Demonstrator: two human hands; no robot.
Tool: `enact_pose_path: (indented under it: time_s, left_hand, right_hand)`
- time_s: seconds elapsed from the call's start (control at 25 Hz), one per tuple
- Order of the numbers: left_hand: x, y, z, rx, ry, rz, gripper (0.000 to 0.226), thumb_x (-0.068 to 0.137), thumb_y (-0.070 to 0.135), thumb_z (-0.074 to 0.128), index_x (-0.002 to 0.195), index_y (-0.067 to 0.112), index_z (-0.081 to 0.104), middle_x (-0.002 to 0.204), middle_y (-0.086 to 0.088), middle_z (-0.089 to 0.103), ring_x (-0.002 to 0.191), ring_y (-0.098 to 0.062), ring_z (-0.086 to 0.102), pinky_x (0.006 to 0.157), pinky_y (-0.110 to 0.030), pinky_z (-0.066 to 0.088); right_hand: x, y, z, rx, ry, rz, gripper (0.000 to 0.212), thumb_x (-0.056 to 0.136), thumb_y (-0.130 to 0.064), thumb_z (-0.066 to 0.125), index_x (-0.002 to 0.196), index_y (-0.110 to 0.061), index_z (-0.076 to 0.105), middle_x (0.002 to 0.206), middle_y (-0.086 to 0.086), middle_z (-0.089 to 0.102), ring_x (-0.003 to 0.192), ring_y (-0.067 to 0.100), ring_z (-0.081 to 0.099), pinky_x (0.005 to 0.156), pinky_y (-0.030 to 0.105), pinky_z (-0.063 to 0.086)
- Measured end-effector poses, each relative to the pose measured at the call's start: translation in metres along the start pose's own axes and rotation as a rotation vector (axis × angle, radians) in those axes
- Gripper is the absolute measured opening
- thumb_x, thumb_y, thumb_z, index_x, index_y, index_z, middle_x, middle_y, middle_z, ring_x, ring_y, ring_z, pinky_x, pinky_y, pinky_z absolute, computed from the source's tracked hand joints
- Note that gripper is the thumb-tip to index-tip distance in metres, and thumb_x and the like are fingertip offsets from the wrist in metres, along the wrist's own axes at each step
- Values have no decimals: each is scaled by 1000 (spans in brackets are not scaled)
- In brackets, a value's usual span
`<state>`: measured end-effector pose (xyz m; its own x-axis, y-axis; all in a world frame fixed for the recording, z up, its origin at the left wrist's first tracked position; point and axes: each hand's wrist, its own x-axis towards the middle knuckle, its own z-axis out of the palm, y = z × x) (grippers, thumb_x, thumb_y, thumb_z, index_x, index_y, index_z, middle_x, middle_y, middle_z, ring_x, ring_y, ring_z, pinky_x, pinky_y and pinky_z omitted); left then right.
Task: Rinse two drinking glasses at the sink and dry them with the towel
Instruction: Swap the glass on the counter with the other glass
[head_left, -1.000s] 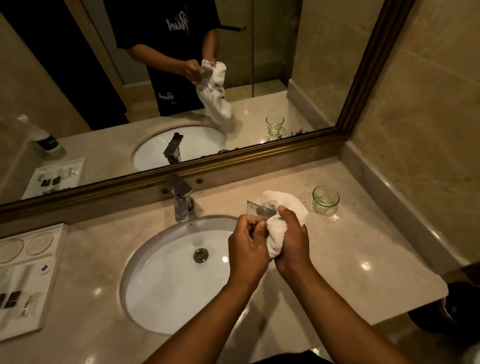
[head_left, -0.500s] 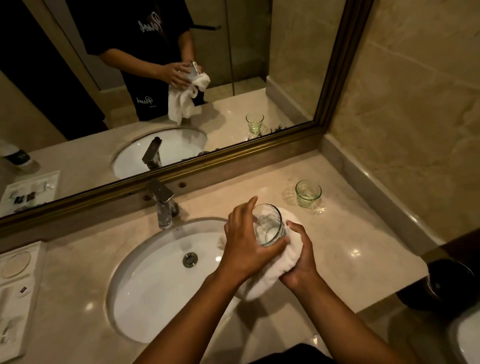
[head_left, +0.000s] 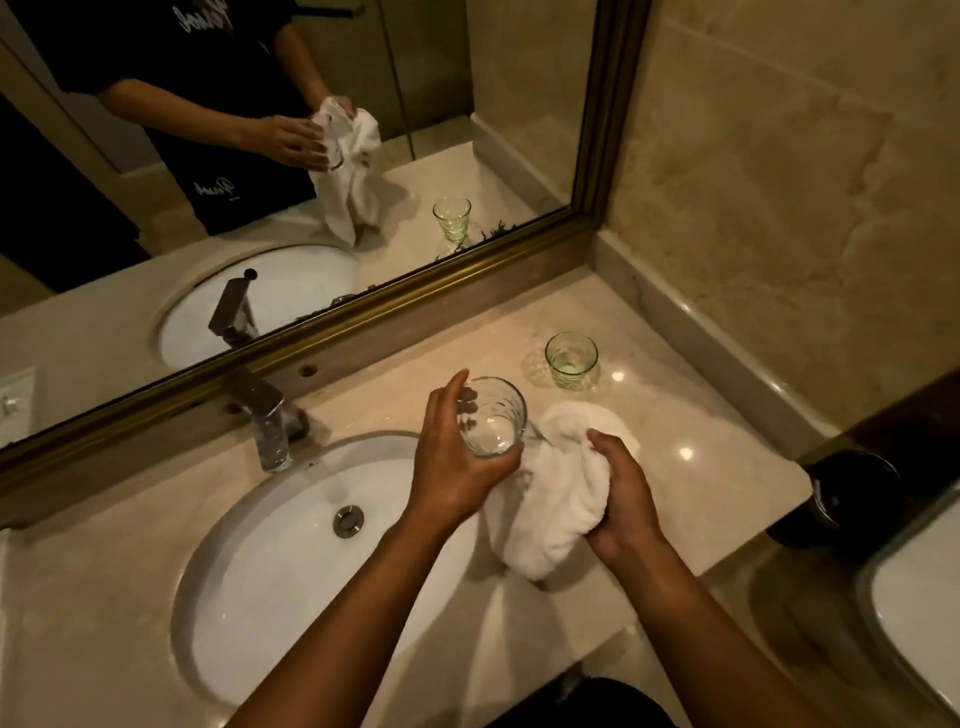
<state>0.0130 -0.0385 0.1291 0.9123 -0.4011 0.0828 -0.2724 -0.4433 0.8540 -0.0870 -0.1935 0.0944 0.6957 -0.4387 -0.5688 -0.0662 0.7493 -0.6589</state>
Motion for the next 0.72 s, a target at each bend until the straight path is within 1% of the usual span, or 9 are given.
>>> enact_pose_path:
  time_s: [0.08, 0.12, 0.2, 0.28, 0.36, 0.44, 0.52, 0.6, 0.72]
  left_hand:
    - [23, -23, 9, 27, 14, -66, 100, 65, 24, 93, 151, 19, 40, 129, 4, 47, 114, -14, 57, 98, -38, 56]
    - [35, -35, 17, 52, 12, -99, 98, 65, 23, 93, 148, 16, 42, 127, 4, 45, 111, -15, 57, 98, -41, 56]
    - [56, -58, 37, 109, -15, -132, 96, 63, 20, 94, 144, 11, 44, 125, 2, 43, 106, -17, 57, 97, -44, 55]
    - [75, -77, 59, 162, -47, -123, 94, 62, 19, 94, 141, 7, 45, 126, -4, 45, 105, -20, 57, 97, -44, 55]
    - [87, -91, 77, 181, -70, -123, 91, 63, 20, 94, 138, 4, 45, 131, -11, 47, 107, -25, 59, 95, -41, 55]
    - [96, -100, 90, 216, -71, -112, 88, 64, 22, 93, 136, 3, 46, 132, -14, 50, 110, -29, 61, 90, -35, 53]
    - [103, -108, 99, 234, -79, -110, 90, 64, 22, 94, 138, 3, 46, 131, -16, 52, 110, -30, 61, 87, -30, 49]
    - [108, -115, 104, 223, -71, -108, 93, 63, 21, 94, 140, 5, 46, 131, -15, 53, 110, -29, 62, 86, -31, 49]
    - [111, -120, 106, 229, -53, -104, 95, 63, 24, 95, 141, 6, 45, 133, -14, 52, 112, -29, 61, 88, -38, 54]
  right_hand:
    - [5, -9, -19, 46, -28, 20, 55, 83, -34, 68, 130, -6, 64, 133, 21, 64, 127, 36, 59, 114, 54, 37]
    - [7, -12, -28, 72, -44, 37, 55, 85, -35, 66, 132, -5, 63, 135, 21, 63, 128, 36, 58, 115, 54, 36]
    - [8, -17, -41, 128, -44, 63, 55, 88, -34, 62, 134, -4, 61, 137, 22, 60, 130, 37, 56, 116, 54, 35]
    - [12, -18, -51, 159, -28, 46, 53, 92, -32, 58, 135, -1, 59, 138, 24, 59, 129, 38, 56, 114, 53, 36]
    - [11, -17, -54, 186, -9, 48, 49, 95, -30, 54, 133, 0, 60, 132, 23, 63, 124, 37, 59, 109, 50, 42]
    - [9, -20, -56, 217, -4, 72, 44, 95, -28, 53, 128, -1, 64, 124, 19, 68, 118, 34, 62, 101, 46, 47]
    - [12, -23, -56, 229, 20, 75, 43, 96, -27, 51, 127, -1, 64, 118, 18, 70, 114, 33, 64, 98, 44, 48]
    - [13, -27, -56, 221, 20, 100, 40, 96, -28, 51, 123, -3, 66, 112, 16, 72, 106, 30, 67, 97, 43, 48]
    - [12, -31, -56, 236, 16, 132, 33, 93, -28, 54, 111, -6, 71, 100, 13, 73, 91, 25, 71, 87, 40, 51]
